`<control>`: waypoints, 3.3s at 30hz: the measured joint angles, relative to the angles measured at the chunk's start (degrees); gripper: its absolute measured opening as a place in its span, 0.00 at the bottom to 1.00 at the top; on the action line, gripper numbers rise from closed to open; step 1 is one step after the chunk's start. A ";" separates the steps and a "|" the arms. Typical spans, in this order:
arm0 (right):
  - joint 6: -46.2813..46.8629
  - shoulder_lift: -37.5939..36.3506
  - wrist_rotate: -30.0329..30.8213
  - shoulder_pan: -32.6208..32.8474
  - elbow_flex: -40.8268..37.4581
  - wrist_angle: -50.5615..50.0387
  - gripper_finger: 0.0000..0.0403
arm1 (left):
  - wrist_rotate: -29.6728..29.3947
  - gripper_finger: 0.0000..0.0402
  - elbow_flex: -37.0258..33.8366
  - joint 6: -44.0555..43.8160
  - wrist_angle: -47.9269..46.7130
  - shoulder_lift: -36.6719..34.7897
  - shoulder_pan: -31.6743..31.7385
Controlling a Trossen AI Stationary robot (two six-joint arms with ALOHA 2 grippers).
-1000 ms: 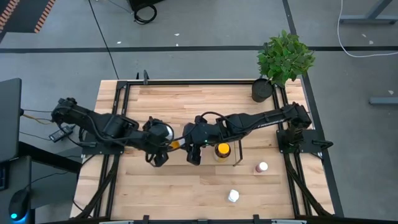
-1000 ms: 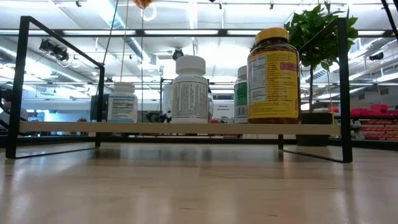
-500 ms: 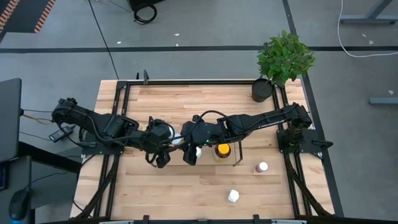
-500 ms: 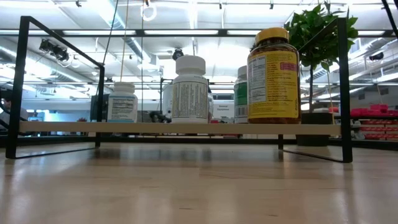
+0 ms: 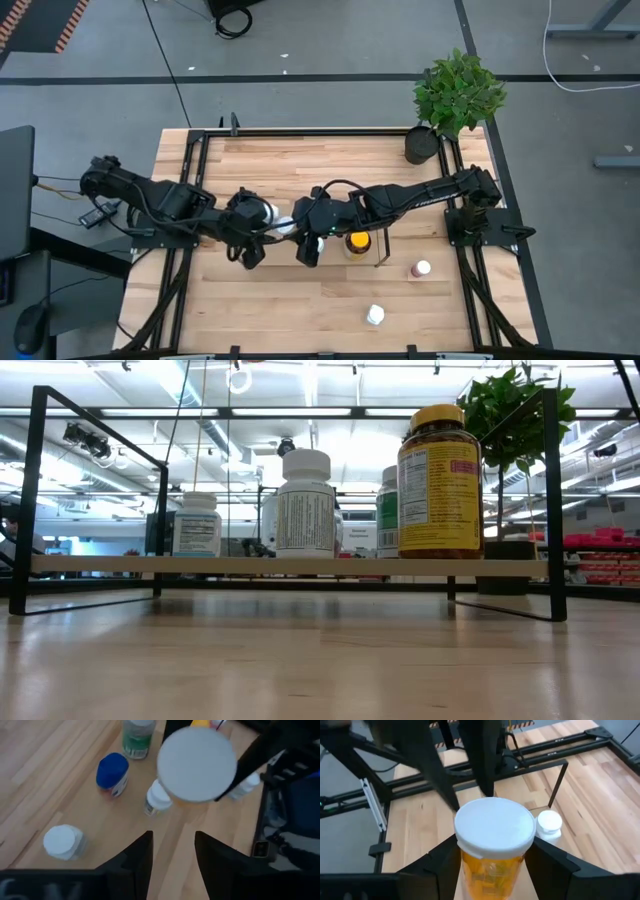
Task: Pick and place medicine bottles onto shelf by color
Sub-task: Put the orange medicine bottle on the shelf
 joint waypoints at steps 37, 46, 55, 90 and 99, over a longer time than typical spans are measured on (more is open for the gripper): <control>-2.24 0.00 6.81 1.32 0.04 -5.39 0.52 | 3.33 0.87 0.04 -17.98 9.44 -0.97 8.90; -4.69 0.00 7.43 -0.57 0.07 -5.29 0.52 | 3.60 0.87 0.00 -20.39 9.86 1.92 9.86; -8.27 0.00 4.15 -1.99 0.09 -7.75 0.52 | 3.90 0.87 0.05 -22.06 12.23 2.71 12.84; -7.29 0.07 3.28 -2.98 -0.07 -9.32 0.52 | 7.17 0.74 0.13 -22.32 11.29 5.89 14.43; -7.15 0.07 3.44 -2.17 -0.07 -9.62 0.52 | 7.30 0.74 0.13 -22.17 11.35 5.93 14.39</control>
